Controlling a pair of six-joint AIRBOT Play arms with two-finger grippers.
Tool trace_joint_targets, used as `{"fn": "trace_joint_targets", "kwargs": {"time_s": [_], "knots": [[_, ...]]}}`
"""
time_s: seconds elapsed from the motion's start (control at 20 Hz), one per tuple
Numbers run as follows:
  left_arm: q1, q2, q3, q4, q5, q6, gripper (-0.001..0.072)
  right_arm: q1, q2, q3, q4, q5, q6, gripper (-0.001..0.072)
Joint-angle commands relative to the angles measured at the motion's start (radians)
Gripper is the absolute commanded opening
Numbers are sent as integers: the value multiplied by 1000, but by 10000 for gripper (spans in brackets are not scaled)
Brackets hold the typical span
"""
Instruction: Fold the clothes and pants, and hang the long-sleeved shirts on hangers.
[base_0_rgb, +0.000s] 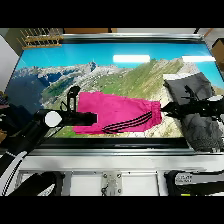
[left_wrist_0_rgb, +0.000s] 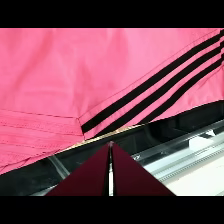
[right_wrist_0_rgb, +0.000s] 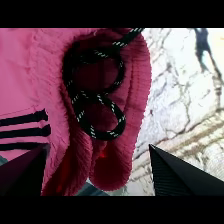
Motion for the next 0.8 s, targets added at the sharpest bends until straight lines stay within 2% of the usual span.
{"fn": "trace_joint_targets", "kwargs": {"time_s": [0.0, 0.15, 0.35, 0.75], "knots": [[-3, -6, 1, 0, -1, -18, 5, 12, -26, 0, 43, 2, -68, 711], [-3, -6, 1, 0, -1, -24, 5, 12, -26, 0, 58, 3, -116, 711], [-3, -6, 1, 0, -1, -24, 5, 12, -27, 0, -2, 2, -111, 711], [-3, -6, 1, 0, -1, -24, 5, 23, -88, -1, 40, -8, -86, 710]]}}
